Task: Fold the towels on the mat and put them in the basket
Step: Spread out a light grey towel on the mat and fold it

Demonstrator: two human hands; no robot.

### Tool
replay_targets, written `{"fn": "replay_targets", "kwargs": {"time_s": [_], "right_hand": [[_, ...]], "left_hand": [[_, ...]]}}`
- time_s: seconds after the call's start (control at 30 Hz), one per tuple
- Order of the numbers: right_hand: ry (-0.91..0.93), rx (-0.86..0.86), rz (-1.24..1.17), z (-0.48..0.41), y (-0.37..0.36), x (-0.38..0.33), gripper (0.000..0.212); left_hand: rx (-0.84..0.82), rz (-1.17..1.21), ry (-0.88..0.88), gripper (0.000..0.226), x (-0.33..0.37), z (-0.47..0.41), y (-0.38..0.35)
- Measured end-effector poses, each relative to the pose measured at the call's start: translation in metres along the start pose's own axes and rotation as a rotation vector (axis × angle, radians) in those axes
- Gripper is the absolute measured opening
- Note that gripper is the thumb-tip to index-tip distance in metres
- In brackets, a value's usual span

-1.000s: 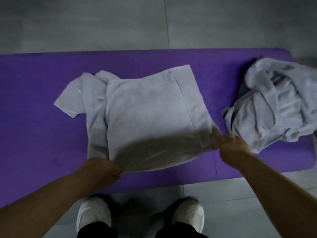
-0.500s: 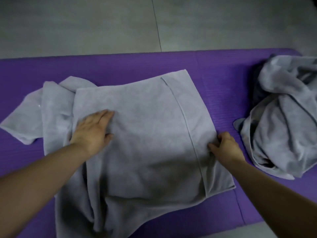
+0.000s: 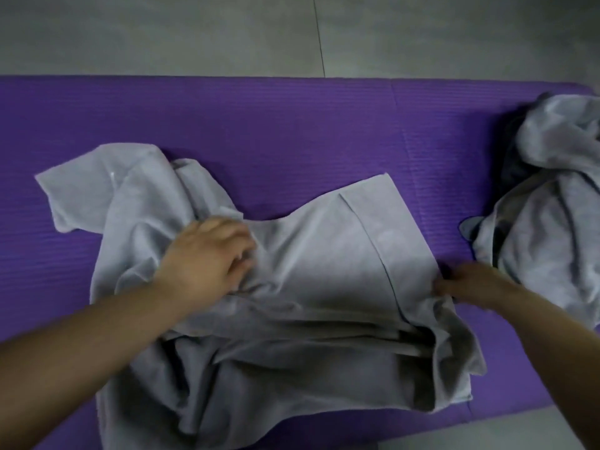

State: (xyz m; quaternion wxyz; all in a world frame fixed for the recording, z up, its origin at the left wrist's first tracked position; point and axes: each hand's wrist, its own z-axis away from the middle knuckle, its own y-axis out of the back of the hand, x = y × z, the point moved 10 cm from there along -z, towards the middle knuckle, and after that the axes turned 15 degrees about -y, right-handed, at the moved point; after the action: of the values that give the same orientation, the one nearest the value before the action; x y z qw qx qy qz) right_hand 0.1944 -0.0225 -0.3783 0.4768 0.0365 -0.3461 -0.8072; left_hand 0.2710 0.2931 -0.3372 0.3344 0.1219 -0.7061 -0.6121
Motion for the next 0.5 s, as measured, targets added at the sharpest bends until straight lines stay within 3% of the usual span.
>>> {"fn": "replay_targets", "kwargs": {"time_s": [0.1, 0.13, 0.17, 0.27, 0.37, 0.43, 0.5], "right_hand": [[0.051, 0.340, -0.424, -0.008, 0.052, -0.026, 0.023], [0.073, 0.359, -0.521, -0.012, 0.060, -0.038, 0.022], [0.088, 0.348, -0.567, -0.015, 0.063, -0.050, 0.034], [0.077, 0.374, -0.498, -0.016, 0.062, -0.076, 0.043], [0.096, 0.368, -0.464, -0.016, 0.056, -0.081, 0.024], [0.121, 0.409, -0.476, -0.011, 0.069, -0.078, 0.015], [0.119, 0.484, -0.674, -0.006, 0.099, -0.064, 0.020]], "left_hand": [[-0.095, -0.046, 0.175, 0.055, -0.038, -0.013, 0.006], [-0.178, -0.032, 0.241, 0.057, -0.047, -0.009, 0.001], [-0.258, -0.010, 0.273, 0.060, -0.052, -0.004, -0.009], [-0.389, -0.061, 0.156, 0.092, -0.045, 0.007, -0.017], [-0.526, -0.028, 0.075, 0.080, -0.040, 0.024, -0.028], [-0.440, 0.125, 0.137, 0.060, -0.045, 0.031, -0.018], [-0.089, 0.309, 0.308, 0.050, -0.059, 0.025, 0.025]]}}
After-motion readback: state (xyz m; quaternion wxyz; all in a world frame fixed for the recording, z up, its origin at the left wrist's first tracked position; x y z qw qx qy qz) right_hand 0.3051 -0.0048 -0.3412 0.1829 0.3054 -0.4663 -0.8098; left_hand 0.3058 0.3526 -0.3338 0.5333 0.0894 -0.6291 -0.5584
